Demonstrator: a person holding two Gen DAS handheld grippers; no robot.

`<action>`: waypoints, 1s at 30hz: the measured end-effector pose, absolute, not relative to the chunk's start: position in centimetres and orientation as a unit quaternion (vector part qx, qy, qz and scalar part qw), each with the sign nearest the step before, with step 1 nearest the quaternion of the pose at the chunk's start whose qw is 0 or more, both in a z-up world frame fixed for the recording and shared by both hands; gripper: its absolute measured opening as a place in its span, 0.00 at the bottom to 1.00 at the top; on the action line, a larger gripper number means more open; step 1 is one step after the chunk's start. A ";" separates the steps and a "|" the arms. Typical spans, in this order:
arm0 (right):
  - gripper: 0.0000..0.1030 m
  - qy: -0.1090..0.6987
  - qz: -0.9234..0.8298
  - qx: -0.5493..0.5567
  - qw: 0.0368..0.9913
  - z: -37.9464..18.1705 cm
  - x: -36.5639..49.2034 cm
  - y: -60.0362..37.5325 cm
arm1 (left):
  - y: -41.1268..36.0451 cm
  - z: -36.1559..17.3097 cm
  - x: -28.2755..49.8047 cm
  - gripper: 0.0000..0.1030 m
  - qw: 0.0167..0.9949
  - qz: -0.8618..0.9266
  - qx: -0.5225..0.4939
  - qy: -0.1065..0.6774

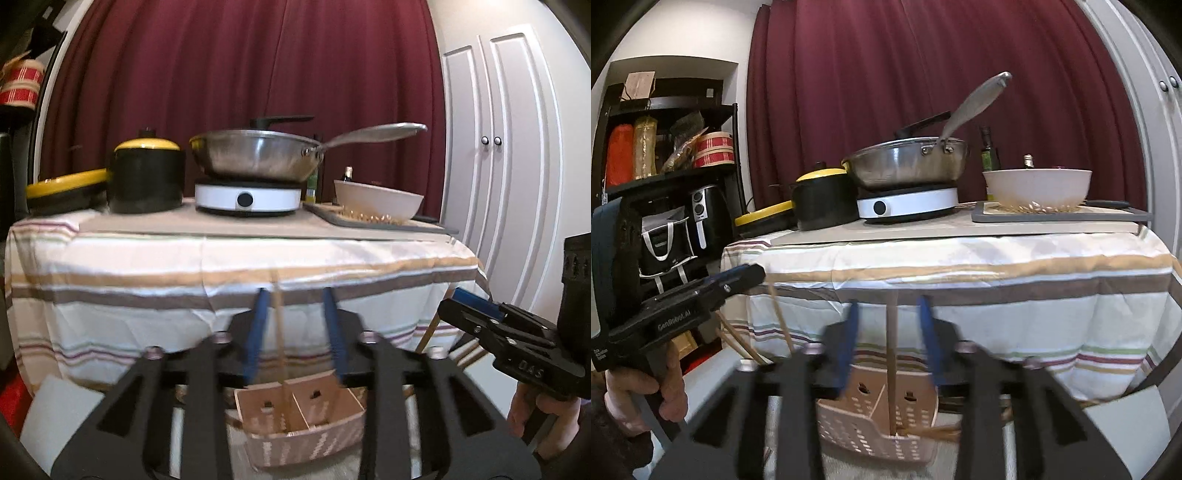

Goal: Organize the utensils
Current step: 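Move the open left tool back over the loose chopsticks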

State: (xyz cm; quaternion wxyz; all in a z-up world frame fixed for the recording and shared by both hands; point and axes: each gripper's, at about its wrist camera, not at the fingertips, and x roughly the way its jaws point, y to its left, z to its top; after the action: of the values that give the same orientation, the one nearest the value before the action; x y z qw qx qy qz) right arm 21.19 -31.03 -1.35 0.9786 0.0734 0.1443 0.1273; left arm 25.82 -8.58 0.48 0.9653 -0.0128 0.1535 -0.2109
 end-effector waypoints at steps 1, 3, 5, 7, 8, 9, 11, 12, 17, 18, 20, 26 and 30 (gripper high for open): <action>0.38 0.143 0.125 0.070 0.979 -1.4 20.7 -31.0 | -8.5 0.3 25.5 0.43 0.965 -0.212 -0.014 0.155; 0.43 0.137 0.121 0.064 0.981 -1.3 19.6 -30.9 | -8.4 0.2 24.5 0.51 0.965 -0.212 -0.011 0.154; 0.45 0.130 0.117 0.065 0.982 -1.1 18.1 -31.1 | -8.2 0.2 23.0 0.59 0.966 -0.210 -0.007 0.150; 0.46 0.125 0.115 0.064 0.983 -1.0 17.0 -31.1 | -8.0 0.2 22.0 0.61 0.966 -0.210 -0.007 0.150; 0.47 0.123 0.112 0.063 0.984 -1.0 16.2 -31.1 | -7.8 0.1 21.2 0.62 0.966 -0.209 -0.008 0.151; 0.47 0.123 0.111 0.062 0.984 -1.1 15.6 -31.1 | -7.6 -0.1 20.5 0.63 0.966 -0.208 -0.010 0.156; 0.47 0.125 0.108 0.060 0.984 -1.4 14.2 -31.0 | -7.4 -0.4 19.3 0.63 0.964 -0.207 -0.013 0.164; 0.47 0.126 0.105 0.058 0.985 -1.6 13.7 -31.0 | -7.2 -0.7 18.5 0.63 0.965 -0.203 -0.015 0.167; 0.47 0.145 0.096 0.054 0.983 -4.2 10.3 -30.7 | -6.3 -2.9 15.0 0.63 0.966 -0.183 -0.013 0.184; 0.47 0.151 0.094 0.053 0.983 -5.1 9.5 -30.6 | -6.3 -3.4 14.4 0.63 0.965 -0.179 -0.011 0.189; 0.47 0.163 0.091 0.056 0.981 -6.8 8.2 -30.6 | -6.0 -4.9 13.0 0.63 0.964 -0.171 -0.011 0.203; 0.47 0.208 0.090 0.061 0.972 -12.3 4.4 -30.2 | -5.3 -9.8 8.8 0.63 0.959 -0.148 -0.001 0.241; 0.47 0.231 0.101 0.056 0.966 -15.5 2.0 -30.0 | -5.0 -12.8 6.6 0.63 0.953 -0.140 0.001 0.268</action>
State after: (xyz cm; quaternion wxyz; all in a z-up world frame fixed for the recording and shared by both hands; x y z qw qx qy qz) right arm 2.01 -29.98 -15.51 0.9661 0.0557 0.2309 0.1014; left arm 6.55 -4.97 -12.79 0.9533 0.0009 0.2677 -0.1400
